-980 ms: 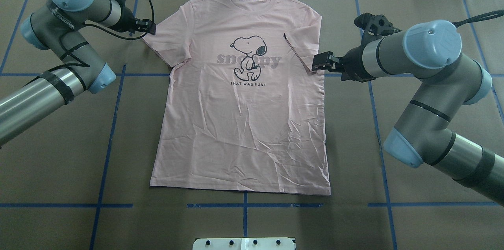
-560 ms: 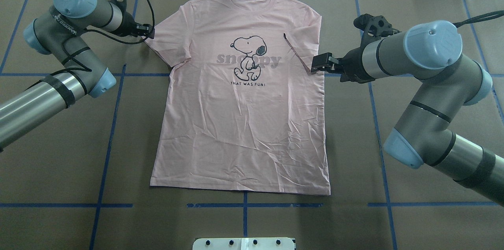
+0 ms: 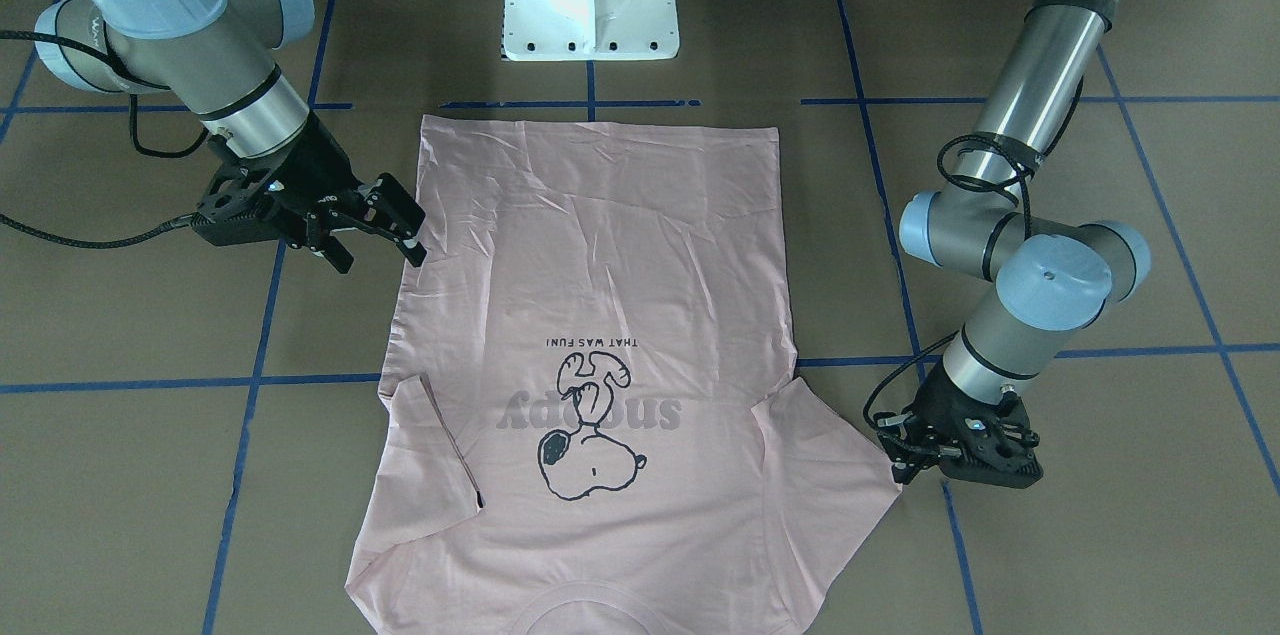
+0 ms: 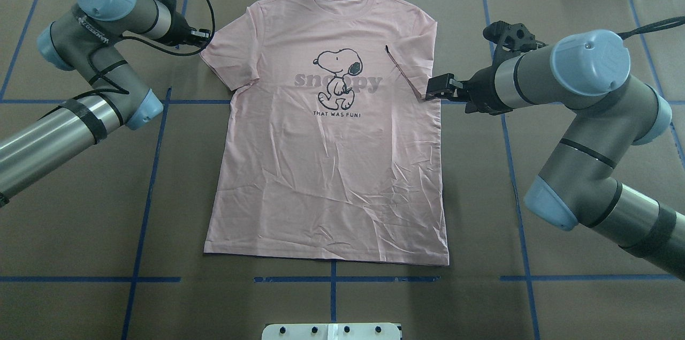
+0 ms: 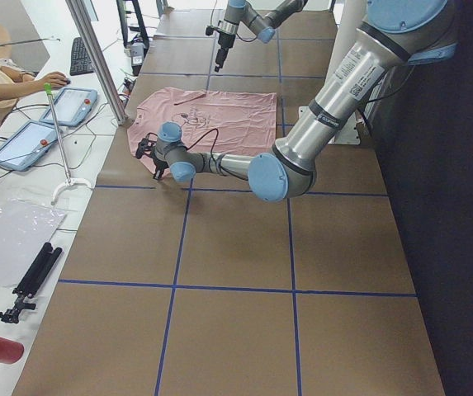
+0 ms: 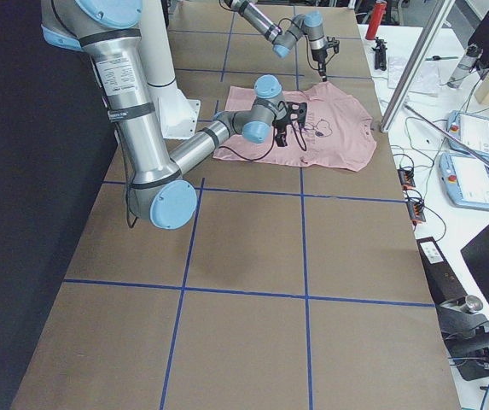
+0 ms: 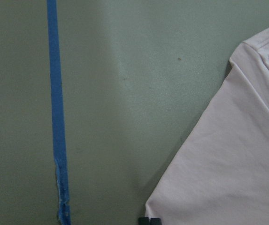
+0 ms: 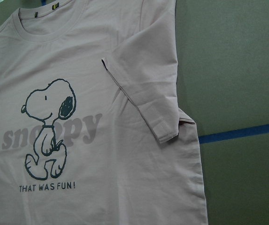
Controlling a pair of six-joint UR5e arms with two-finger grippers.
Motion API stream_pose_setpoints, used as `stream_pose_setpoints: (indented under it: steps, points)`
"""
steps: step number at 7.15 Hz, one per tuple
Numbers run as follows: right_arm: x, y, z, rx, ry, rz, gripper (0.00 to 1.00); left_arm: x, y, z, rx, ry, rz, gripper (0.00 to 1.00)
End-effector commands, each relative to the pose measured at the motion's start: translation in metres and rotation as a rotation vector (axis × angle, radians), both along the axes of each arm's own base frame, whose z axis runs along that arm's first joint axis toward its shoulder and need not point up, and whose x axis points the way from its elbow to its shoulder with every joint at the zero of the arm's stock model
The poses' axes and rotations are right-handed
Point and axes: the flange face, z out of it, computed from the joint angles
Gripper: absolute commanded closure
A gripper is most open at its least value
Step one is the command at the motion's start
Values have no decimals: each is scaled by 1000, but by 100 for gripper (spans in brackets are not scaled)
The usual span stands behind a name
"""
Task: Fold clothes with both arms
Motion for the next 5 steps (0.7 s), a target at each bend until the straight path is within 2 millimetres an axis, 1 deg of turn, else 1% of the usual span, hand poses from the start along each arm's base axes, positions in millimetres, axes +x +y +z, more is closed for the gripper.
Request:
stream_pose_setpoints:
  steps: [1,2,3,4,5]
  points:
    - [2,1,9,-10,13,1,0,32,11,-57,-80,122,-51,100]
    - [0,2,8,-9,12,-1,0,60,16,-94,-73,154,-71,100]
    - [0,2,7,-8,10,-2,0,92,25,-112,-75,163,-93,100]
    - [-1,1,10,-12,15,-2,0,113,23,-127,-80,162,-95,100]
    - [0,2,11,-12,15,-1,0,130,30,-123,-65,150,-110,100]
